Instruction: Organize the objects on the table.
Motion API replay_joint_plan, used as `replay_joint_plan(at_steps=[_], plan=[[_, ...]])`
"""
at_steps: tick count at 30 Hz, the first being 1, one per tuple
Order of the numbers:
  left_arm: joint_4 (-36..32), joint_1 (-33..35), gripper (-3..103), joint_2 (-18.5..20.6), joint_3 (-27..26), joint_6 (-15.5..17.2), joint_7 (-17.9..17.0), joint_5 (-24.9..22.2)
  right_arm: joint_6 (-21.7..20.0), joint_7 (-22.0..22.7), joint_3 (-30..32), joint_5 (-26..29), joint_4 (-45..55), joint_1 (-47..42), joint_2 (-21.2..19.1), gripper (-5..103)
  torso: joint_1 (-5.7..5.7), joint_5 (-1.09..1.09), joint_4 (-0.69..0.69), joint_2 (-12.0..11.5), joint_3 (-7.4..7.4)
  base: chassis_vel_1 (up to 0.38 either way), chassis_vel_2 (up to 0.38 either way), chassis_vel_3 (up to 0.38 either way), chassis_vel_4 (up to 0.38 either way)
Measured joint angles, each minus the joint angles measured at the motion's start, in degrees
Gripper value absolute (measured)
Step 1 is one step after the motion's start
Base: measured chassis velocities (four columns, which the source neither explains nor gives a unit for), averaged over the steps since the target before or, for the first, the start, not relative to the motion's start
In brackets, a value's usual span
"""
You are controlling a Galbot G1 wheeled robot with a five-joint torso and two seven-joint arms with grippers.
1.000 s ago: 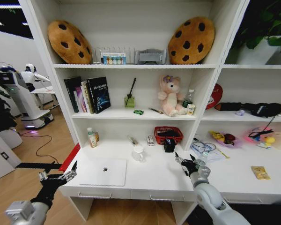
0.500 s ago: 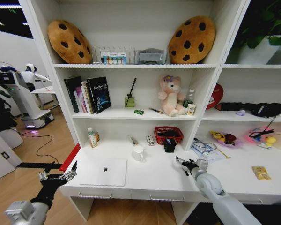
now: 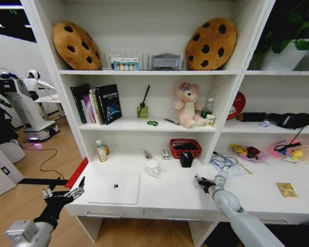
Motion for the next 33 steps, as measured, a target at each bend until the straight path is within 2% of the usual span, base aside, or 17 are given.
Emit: replay_joint_plan(at_steps=[1,2,7,13,15,16,17,19,21,22,23,24,25,27,28,29,33], plan=[[0.0,0.0,100,0.0,0.0,0.0,0.0,0.0,0.0,-0.2,0.0,0.0,-0.3,0.3,0.0,33,0.0,0.01,0.0,0.0,0.0,0.0,0.0,0.0,0.0],[0.0,0.0,100,0.0,0.0,0.0,0.0,0.0,0.0,-0.2,0.0,0.0,-0.3,0.3,0.0,33,0.0,0.01,0.0,0.0,0.0,0.0,0.0,0.0,0.0],[0.0,0.0,100,0.0,0.0,0.0,0.0,0.0,0.1,-1.1,0.0,0.1,-0.9,0.9,-0.2,12,0.0,0.01,0.0,0.0,0.0,0.0,0.0,0.0,0.0],[0.0,0.0,100,0.0,0.0,0.0,0.0,0.0,1.5,-2.3,0.2,-0.4,0.3,0.7,-0.4,10,0.0,0.01,0.0,0.0,0.01,0.0,0.0,0.0,0.0],[0.0,0.0,100,0.0,0.0,0.0,0.0,0.0,5.7,-6.0,0.6,-2.3,1.2,0.4,-0.5,10,0.0,0.01,0.0,0.0,0.0,0.0,0.0,0.0,0.0],[0.0,0.0,100,0.0,0.0,0.0,0.0,0.0,11.1,-9.9,0.8,-6.1,1.7,0.2,-0.5,10,0.0,0.01,0.0,0.0,0.0,0.0,0.0,0.0,0.0],[0.0,0.0,100,0.0,0.0,0.0,0.0,0.0,11.1,-9.9,0.8,-6.1,1.7,0.2,-0.5,10,0.0,0.01,0.0,0.0,0.0,0.0,0.0,0.0,0.0],[0.0,0.0,100,0.0,0.0,0.0,0.0,0.0,21.6,-14.3,0.5,-15.1,1.0,1.5,-0.3,10,0.0,0.01,-0.02,0.0,0.0,0.0,0.0,0.0,0.0],[0.0,0.0,100,0.0,0.0,0.0,0.0,0.0,31.8,-14.9,-1.4,-22.0,-2.5,5.3,0.7,10,0.0,0.0,-0.01,0.0,0.0,0.0,0.0,0.0,0.0],[0.0,0.0,100,0.0,0.0,0.0,0.0,0.0,31.8,-14.9,-1.4,-22.0,-2.5,5.3,0.7,10,0.0,0.0,-0.01,0.0,0.0,0.0,0.0,0.0,0.0],[0.0,0.0,100,0.0,0.0,0.0,0.0,0.0,34.8,-14.2,-2.5,-23.5,-4.4,6.8,1.1,10,0.0,-0.01,0.01,0.0,0.0,0.0,0.0,0.0,0.0],[0.0,0.0,100,0.0,0.0,0.0,0.0,0.0,39.9,-12.8,-4.6,-25.9,-8.5,9.8,2.3,10,0.0,0.01,0.01,0.0,0.01,0.0,0.0,0.0,0.0],[0.0,0.0,100,0.0,0.0,0.0,0.0,0.0,39.9,-12.8,-4.6,-25.9,-8.5,9.8,2.3,10,0.0,0.01,0.01,0.0,0.01,0.0,0.0,0.0,0.0],[0.0,0.0,100,0.0,0.0,0.0,0.0,0.0,45.6,-11.9,-6.8,-28.2,-13.2,13.3,3.9,10,0.0,0.03,0.0,0.0,0.01,0.0,0.0,0.0,0.0],[0.0,0.0,100,0.0,0.0,0.0,0.0,0.0,49.8,-11.5,-8.4,-30.2,-17.3,16.4,5.3,10,0.0,0.01,0.01,0.0,0.01,0.0,0.0,0.0,0.0],[0.0,0.0,100,0.0,0.0,0.0,0.0,0.0,51.8,-11.5,-9.2,-31.3,-19.9,18.4,6.2,10,0.0,0.0,0.0,0.0,0.01,0.0,0.0,0.0,0.0],[0.0,0.0,100,0.0,0.0,0.0,0.0,0.0,54.7,-11.5,-10.5,-32.5,-25.1,22.7,8.4,10,0.0,0.01,0.01,0.0,0.0,0.0,0.0,0.0,0.0]])
